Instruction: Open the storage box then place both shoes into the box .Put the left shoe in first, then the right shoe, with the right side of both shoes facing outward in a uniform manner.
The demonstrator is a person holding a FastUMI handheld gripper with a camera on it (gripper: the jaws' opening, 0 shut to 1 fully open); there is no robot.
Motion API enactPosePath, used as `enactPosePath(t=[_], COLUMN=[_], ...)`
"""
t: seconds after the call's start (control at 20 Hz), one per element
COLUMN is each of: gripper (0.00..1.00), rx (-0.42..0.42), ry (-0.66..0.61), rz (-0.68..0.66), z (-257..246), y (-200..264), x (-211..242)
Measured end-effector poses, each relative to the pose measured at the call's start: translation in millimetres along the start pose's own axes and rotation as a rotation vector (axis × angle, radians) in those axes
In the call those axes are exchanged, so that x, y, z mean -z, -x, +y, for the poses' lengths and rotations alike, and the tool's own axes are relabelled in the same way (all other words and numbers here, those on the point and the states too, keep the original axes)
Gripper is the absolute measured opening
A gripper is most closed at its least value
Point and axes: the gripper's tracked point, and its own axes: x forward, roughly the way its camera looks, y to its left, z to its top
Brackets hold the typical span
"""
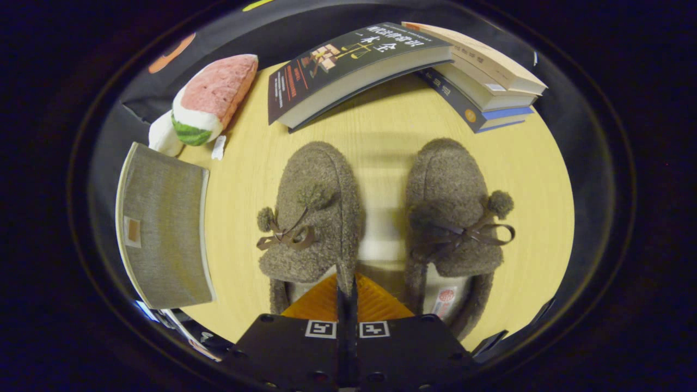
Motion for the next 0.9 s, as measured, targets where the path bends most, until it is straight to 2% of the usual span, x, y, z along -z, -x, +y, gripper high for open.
enactPosePath(t=[0.15,0.35,0.5,0.6,0.75,0.9], gripper=[0.01,0.01,0.01,0.01,0.01,0.01], rx=[-0.036,-0.113,-0.099,-0.113,-0.186,-0.248], ry=[-0.033,-0.091,-0.098,-0.09,-0.033,0.053], rz=[-0.018,-0.092,-0.206,-0.248,-0.276,-0.278], z=[7,33,58,86,149,219], y=[29,91,140,167,203,219], x=[2,-8,-25,-29,-26,-17])
